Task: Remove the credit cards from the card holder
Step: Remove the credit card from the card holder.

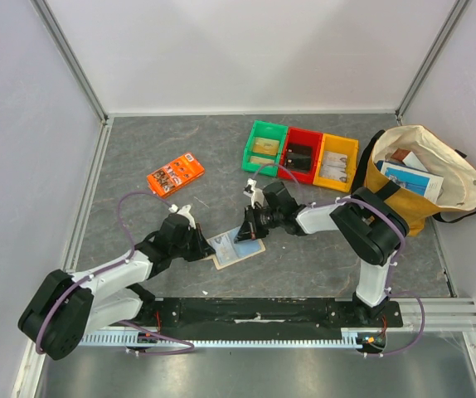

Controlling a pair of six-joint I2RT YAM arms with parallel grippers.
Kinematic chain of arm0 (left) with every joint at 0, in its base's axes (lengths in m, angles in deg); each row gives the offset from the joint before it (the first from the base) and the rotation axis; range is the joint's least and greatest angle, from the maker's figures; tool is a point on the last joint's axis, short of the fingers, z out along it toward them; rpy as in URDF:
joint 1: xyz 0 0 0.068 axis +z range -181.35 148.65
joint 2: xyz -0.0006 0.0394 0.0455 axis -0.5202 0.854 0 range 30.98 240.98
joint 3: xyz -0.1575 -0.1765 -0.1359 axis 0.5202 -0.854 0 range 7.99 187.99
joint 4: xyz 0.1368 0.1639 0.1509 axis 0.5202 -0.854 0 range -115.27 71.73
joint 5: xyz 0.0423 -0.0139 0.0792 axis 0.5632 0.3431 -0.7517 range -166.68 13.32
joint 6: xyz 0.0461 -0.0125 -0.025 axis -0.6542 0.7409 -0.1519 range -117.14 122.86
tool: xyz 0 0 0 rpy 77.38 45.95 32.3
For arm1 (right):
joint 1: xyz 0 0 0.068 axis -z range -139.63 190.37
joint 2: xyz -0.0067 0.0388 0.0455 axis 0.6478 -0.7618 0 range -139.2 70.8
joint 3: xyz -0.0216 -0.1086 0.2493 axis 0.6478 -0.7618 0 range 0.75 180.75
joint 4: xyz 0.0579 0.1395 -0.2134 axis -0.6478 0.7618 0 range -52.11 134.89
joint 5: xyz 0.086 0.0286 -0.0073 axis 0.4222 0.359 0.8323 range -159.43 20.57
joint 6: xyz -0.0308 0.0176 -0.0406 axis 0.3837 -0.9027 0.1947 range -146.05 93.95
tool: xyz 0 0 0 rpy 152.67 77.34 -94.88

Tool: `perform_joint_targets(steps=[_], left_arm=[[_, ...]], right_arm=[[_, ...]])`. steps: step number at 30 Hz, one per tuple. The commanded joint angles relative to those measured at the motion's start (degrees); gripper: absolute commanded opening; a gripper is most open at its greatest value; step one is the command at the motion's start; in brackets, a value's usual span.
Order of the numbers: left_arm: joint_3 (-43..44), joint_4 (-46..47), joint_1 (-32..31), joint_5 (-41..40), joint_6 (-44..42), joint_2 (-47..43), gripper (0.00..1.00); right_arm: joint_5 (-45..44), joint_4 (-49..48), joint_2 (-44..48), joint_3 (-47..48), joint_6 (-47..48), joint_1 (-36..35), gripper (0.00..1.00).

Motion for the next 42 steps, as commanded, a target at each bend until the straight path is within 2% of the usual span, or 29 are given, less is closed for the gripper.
perform_joint_targets(steps=[1, 4, 8, 16, 20, 27, 31, 34, 35, 36, 42], left_arm=[[-0.5, -3.3, -0.1, -0.8, 0.5, -0.6, 0.03], [0.3, -4.3, -0.2, -0.4, 0.3, -1.2, 0.12], [0.7, -4.4, -0.3, 0.5, 0.6, -2.5, 0.22], [0.7, -1.2, -0.4, 3.6, 1.9, 0.6, 0.2], [0.0, 3.2, -0.6, 5.8, 3.9, 2.2, 0.13], [-0.8, 9.9, -1.4, 7.5, 7.4, 5.5, 0.09], [-1.2, 11.8, -1.6, 6.7, 8.4, 7.2, 0.05], [-2.2, 12.8, -1.7, 5.8, 9.2, 7.4, 0.02], [-2.5, 13.0, -1.6, 5.3, 9.4, 7.4, 0.02], [-2.7, 12.9, -1.7, 4.9, 9.5, 7.2, 0.02], [-2.6, 7.9, -1.6, 2.7, 8.1, 4.9, 0.02]], right_arm=[[0.5, 0.7, 2.3, 0.5, 1.7, 0.0, 0.0], [0.7, 0.8, 2.1, 1.0, 1.7, -0.7, 0.01], [1.0, 0.6, 1.0, 1.4, 1.3, -1.6, 0.11], [-1.2, 0.3, -0.3, 0.9, 0.4, -2.1, 0.36], [0.0, -1.5, -0.8, -0.4, -0.6, -2.2, 0.38], [2.1, -6.6, -2.0, -1.0, -3.3, -3.7, 0.36], [3.7, -10.0, -2.5, -1.6, -5.3, -3.9, 0.24], [3.7, -8.6, -1.9, -1.5, -4.3, -3.9, 0.1], [3.6, -8.1, -1.8, -1.4, -3.8, -3.8, 0.02], [3.1, -7.5, -1.4, -1.3, -3.3, -3.8, 0.0], [-4.5, 2.0, 2.1, -0.3, 3.3, -2.3, 0.0]])
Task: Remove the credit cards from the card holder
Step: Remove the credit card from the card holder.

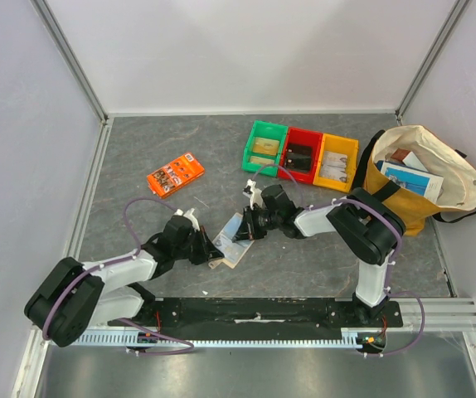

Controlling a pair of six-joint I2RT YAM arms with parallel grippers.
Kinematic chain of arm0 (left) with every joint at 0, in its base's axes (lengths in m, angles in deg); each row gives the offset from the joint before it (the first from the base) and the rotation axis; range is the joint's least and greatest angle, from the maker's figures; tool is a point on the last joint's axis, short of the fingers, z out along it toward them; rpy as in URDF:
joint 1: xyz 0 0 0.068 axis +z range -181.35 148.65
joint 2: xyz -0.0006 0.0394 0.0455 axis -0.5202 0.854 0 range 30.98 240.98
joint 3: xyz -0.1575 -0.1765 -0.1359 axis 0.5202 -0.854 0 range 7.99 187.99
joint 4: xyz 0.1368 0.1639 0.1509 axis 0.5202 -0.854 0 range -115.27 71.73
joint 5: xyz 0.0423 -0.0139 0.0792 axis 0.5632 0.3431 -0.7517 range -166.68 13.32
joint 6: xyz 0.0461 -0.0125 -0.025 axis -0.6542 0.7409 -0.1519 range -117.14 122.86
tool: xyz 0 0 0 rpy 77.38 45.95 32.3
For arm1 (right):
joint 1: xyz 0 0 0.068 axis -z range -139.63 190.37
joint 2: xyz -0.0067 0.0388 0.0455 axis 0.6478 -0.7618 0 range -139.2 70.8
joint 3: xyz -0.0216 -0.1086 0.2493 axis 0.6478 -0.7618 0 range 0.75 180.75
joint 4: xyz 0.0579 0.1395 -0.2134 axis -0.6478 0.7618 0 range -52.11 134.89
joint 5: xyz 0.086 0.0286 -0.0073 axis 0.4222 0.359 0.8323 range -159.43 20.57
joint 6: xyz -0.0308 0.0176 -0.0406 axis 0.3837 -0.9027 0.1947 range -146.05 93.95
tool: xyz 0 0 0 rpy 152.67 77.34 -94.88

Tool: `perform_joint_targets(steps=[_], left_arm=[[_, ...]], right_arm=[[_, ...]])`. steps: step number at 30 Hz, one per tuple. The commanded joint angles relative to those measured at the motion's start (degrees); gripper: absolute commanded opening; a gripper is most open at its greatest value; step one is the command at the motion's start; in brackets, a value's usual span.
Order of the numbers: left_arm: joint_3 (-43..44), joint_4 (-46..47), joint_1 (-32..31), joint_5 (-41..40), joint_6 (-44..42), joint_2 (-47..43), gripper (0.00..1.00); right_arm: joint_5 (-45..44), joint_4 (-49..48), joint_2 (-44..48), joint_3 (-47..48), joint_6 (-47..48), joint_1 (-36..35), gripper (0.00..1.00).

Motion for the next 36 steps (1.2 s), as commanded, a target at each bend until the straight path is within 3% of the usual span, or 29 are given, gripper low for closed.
perform_joint_targets(steps=[1, 8, 13, 16, 22, 31, 36], left_arm=[[-0.5, -2.3, -0.6, -4.9, -0.3, -1.2, 0.02], [1.7, -9.1, -0.6, -8.9, -3.5, -6.3, 0.03], [2.8, -12.7, -0.6, -9.4, -4.4, -7.5, 0.26], [2.4, -12.6, -0.6, -8.8, -4.0, -8.4, 0.28], [3.8, -15.6, -0.6, -10.2, -5.4, -7.0, 0.28], [5.9, -18.1, -0.6, -11.1, -7.2, -1.9, 0.43], [6.6, -17.7, -0.7, -11.0, -7.3, 0.9, 0.44]], right_arm=[[-2.4, 9.9, 3.9, 1.5, 6.3, -1.2, 0.0], [-5.7, 15.2, 7.9, 1.9, 9.5, -2.0, 0.01], [-10.7, 16.3, 11.9, 1.4, 10.7, -3.3, 0.27], [-15.0, 16.7, 14.6, 0.7, 11.6, -3.4, 0.38], [-19.6, 18.1, 13.1, 0.7, 13.8, -3.3, 0.42], [-16.9, 15.6, 8.1, -1.9, 11.1, -4.1, 0.43], [-15.7, 13.8, 7.3, -4.0, 8.3, -4.7, 0.42]])
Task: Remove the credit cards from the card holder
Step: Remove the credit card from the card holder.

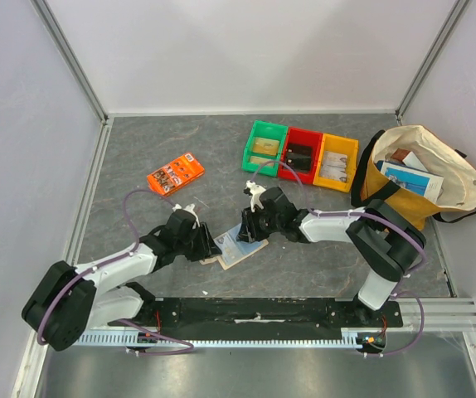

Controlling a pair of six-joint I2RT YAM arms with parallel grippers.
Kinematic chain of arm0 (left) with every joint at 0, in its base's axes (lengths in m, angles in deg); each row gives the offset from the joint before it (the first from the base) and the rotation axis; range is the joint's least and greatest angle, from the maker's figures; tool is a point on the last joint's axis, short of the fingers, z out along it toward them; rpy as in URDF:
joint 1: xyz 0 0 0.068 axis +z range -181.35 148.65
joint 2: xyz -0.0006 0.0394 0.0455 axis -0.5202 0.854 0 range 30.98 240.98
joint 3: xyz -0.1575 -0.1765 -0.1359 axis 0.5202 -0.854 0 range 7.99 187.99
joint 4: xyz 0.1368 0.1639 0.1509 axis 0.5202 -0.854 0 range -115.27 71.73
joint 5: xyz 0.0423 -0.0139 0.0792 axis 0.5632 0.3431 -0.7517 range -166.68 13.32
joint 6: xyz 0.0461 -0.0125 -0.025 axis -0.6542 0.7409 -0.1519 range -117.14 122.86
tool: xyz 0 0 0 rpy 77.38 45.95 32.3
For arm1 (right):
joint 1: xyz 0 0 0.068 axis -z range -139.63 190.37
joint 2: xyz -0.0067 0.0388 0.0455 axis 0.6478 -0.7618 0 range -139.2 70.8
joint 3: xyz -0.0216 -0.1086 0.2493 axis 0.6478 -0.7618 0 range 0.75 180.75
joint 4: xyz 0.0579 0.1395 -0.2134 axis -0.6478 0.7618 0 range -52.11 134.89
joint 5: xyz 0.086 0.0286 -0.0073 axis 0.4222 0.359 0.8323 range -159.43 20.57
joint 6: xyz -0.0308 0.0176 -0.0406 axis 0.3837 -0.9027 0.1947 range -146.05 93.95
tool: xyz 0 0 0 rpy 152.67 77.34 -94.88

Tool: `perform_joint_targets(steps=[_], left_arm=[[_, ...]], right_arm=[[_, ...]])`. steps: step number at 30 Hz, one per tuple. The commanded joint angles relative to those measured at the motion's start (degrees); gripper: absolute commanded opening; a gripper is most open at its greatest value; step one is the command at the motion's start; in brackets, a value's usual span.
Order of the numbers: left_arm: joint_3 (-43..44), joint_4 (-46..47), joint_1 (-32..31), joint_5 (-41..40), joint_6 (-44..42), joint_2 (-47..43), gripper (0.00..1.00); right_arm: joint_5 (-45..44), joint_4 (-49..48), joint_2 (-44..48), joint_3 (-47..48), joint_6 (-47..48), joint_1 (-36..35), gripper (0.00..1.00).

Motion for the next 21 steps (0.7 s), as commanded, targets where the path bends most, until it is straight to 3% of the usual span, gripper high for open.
perform_joint_targets(steps=[1, 5, 11, 17, 21], left_arm=[[0.0, -1.4, -0.1, -3.5, -2.9, 3.6, 0.43], [0.2, 2.0, -0.2, -1.5, -0.7, 3.9, 0.32], [0.8, 2.9, -0.2, -1.4, 1.8, -1.6, 0.02], [5.7, -4.5, -0.2, -1.3, 0.9, -10.1, 0.02], [8.1, -8.8, 0.2, -2.4, -1.2, -9.5, 0.02]], right_arm=[[0.8, 0.7, -2.9, -3.3, -2.4, -1.1, 0.42], [1.7, -0.3, -3.5, -3.8, -3.5, -1.5, 0.41], [1.4, -1.3, -2.2, -4.6, -4.1, -1.5, 0.4], [-9.2, 3.0, 5.0, -5.0, -3.3, -1.4, 0.48], [-8.6, 0.5, 9.4, -5.9, -4.6, -1.4, 0.55]])
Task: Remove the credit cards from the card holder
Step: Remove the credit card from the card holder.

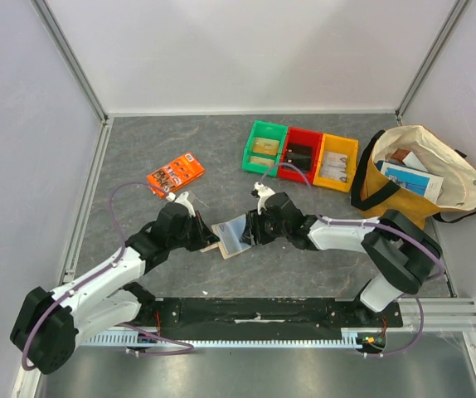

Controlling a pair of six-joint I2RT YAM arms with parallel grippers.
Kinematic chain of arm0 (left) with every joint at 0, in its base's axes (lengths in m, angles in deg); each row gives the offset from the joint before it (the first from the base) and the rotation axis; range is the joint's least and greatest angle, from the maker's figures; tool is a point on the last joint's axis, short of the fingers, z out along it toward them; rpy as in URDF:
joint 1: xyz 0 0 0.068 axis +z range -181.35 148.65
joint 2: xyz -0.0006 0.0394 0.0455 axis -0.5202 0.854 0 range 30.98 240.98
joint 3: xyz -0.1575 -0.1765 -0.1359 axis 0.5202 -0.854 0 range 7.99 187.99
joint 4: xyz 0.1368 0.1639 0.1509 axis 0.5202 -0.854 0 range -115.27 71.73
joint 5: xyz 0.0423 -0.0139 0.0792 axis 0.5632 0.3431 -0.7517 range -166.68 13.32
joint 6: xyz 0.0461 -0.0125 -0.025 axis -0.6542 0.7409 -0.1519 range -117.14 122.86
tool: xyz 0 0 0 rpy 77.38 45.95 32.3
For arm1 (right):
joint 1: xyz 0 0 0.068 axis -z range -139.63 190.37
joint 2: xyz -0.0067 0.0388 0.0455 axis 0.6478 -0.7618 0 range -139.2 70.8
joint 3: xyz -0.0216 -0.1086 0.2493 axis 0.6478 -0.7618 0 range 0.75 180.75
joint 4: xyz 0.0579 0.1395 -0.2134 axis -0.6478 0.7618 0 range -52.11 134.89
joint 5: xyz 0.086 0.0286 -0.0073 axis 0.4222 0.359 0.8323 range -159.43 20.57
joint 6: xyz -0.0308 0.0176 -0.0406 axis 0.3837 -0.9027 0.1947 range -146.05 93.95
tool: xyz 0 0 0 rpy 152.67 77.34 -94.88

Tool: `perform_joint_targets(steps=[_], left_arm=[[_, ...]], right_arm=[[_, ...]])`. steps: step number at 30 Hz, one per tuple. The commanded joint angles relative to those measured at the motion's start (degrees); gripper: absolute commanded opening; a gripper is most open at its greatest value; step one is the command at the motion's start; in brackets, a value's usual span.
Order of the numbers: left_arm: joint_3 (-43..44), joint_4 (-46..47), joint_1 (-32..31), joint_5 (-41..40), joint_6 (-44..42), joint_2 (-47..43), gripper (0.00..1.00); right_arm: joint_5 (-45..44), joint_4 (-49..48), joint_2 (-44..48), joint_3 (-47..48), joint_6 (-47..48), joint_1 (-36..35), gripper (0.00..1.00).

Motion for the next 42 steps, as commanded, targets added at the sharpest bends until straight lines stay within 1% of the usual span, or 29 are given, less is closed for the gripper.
perform_joint_targets(steps=[1, 4, 7, 10, 11, 12, 13, 14, 15, 17, 19, 22, 24, 27, 29, 33, 35, 38, 42], left_arm=[[5.0, -5.0, 0.0, 0.1, -2.6, 1.0, 0.02], [3.9, -4.2, -0.3, -1.4, -3.0, 3.1, 0.02], [2.4, -2.5, -0.3, 1.5, -3.3, 5.2, 0.02], [1.0, -2.3, -0.3, 1.6, -3.9, 6.8, 0.02], [0.8, -2.7, -0.3, 2.3, -4.1, 7.1, 0.02], [0.9, -2.6, -0.4, 4.6, -4.1, 7.3, 0.02], [1.7, -2.3, -0.7, 7.0, -4.0, 6.7, 0.02], [2.8, -2.4, -1.1, 7.7, -4.0, 5.8, 0.02], [3.7, -3.1, -1.7, 6.3, -4.2, 4.8, 0.02], [4.3, -5.6, -1.1, 0.7, -5.7, 4.5, 0.02], [5.0, -8.7, -0.5, 0.4, -8.2, 6.4, 0.02], [2.0, -5.9, -0.6, 0.9, -7.7, 8.7, 0.02], [-0.8, -4.3, -0.7, -0.5, -7.6, 9.7, 0.06], [-2.2, -5.0, -0.7, -2.6, -8.0, 9.8, 0.19], [-1.8, -5.8, -0.6, -3.0, -8.2, 7.6, 0.26], [0.0, -7.1, -0.8, -1.0, -6.9, 1.2, 0.36], [1.1, -7.1, -0.9, 0.4, -5.8, -0.5, 0.38], [1.5, -5.1, -1.0, 1.5, -4.9, -0.8, 0.37], [0.8, -0.8, -1.0, 3.2, -4.2, 3.8, 0.29]], right_arm=[[-1.8, -0.1, 4.8, -1.9, -0.9, 0.0, 0.57], [3.2, -6.1, 4.9, -3.0, -3.1, 0.0, 0.57], [6.7, -10.3, 3.9, -3.3, -4.6, 0.1, 0.57], [11.4, -12.4, 1.6, -2.0, -4.8, 0.0, 0.54], [12.8, -13.2, 0.9, -1.5, -5.2, 0.0, 0.53], [13.5, -13.8, -0.1, -1.1, -5.5, 0.0, 0.52], [13.5, -13.6, -1.0, -0.6, -5.8, 0.1, 0.52], [14.0, -13.5, -2.1, -0.3, -5.8, 0.2, 0.51], [15.2, -13.0, -3.7, 0.2, -5.8, 0.3, 0.51], [16.8, -12.1, -5.9, 1.0, -6.1, 0.4, 0.5], [17.2, -11.6, -7.4, 0.9, -6.7, 0.4, 0.5], [15.4, -10.5, -7.5, -0.5, -6.8, 1.0, 0.49], [14.5, -10.1, -7.4, -1.7, -6.3, 1.7, 0.48], [15.4, -10.6, -7.0, -2.8, -6.5, 2.7, 0.47], [16.5, -11.6, -6.7, -3.3, -6.6, 2.9, 0.46], [19.2, -14.8, -6.8, -3.0, -7.5, 2.9, 0.45], [19.5, -14.9, -6.7, -2.5, -7.5, 3.0, 0.45], [19.4, -14.4, -6.1, -1.8, -7.1, 2.9, 0.43], [19.2, -13.7, -6.0, -1.3, -6.8, 2.9, 0.41]])
